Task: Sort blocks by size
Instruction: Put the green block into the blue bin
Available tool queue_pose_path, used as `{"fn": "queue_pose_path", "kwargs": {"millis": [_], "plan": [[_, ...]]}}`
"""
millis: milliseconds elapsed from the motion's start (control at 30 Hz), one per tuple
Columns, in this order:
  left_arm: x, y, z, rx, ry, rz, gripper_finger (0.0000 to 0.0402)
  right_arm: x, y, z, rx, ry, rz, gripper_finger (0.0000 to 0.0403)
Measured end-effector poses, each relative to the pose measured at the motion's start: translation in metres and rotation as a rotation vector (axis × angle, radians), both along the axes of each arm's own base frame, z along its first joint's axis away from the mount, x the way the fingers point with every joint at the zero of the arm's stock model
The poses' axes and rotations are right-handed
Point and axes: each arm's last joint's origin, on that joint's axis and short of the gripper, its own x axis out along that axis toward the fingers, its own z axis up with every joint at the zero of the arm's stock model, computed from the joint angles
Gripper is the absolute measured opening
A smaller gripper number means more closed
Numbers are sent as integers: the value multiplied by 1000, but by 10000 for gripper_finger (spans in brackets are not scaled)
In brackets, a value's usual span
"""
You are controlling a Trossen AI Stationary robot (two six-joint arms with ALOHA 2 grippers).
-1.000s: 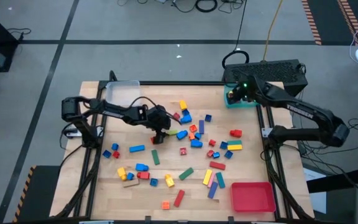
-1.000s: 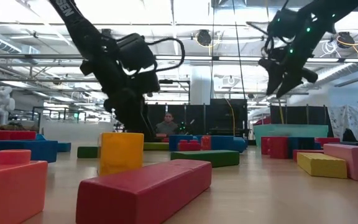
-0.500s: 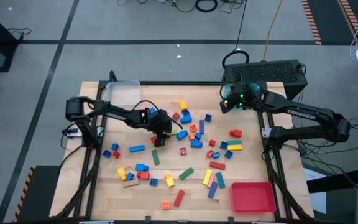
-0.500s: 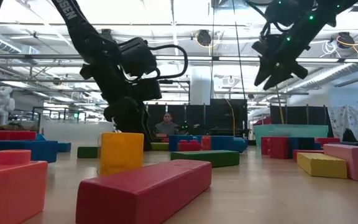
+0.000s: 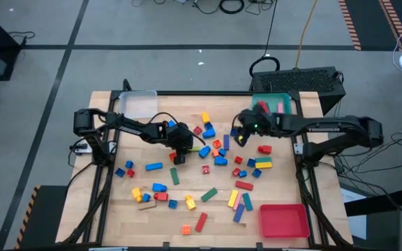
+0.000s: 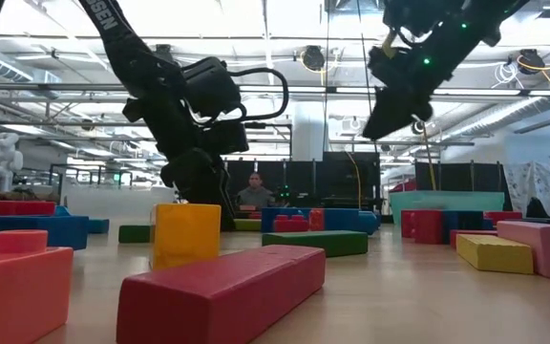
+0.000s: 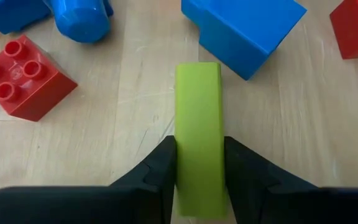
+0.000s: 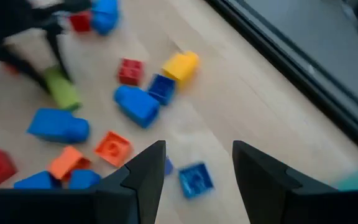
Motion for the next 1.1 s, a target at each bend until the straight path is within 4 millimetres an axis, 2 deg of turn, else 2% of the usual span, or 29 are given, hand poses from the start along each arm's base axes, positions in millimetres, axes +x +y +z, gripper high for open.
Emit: {"fn": "queue_pose_path", "kwargs": {"millis": [400, 600, 800, 933, 1100], "plan": [[2, 8, 19, 8, -40, 18, 108, 26, 25, -18, -136, 79, 243, 171], [6, 13, 25, -88, -89, -27, 108, 41, 43, -30, -260, 121, 420, 171], [10, 15, 31, -209, -171, -92, 108, 61, 65, -45, -472, 140, 644, 171], [11, 16, 33, -246, -207, -96, 108, 72, 75, -51, -561, 108, 652, 171], [12, 17, 35, -271, -225, -107, 108, 78, 82, -64, -671, 178, 696, 171]]}}
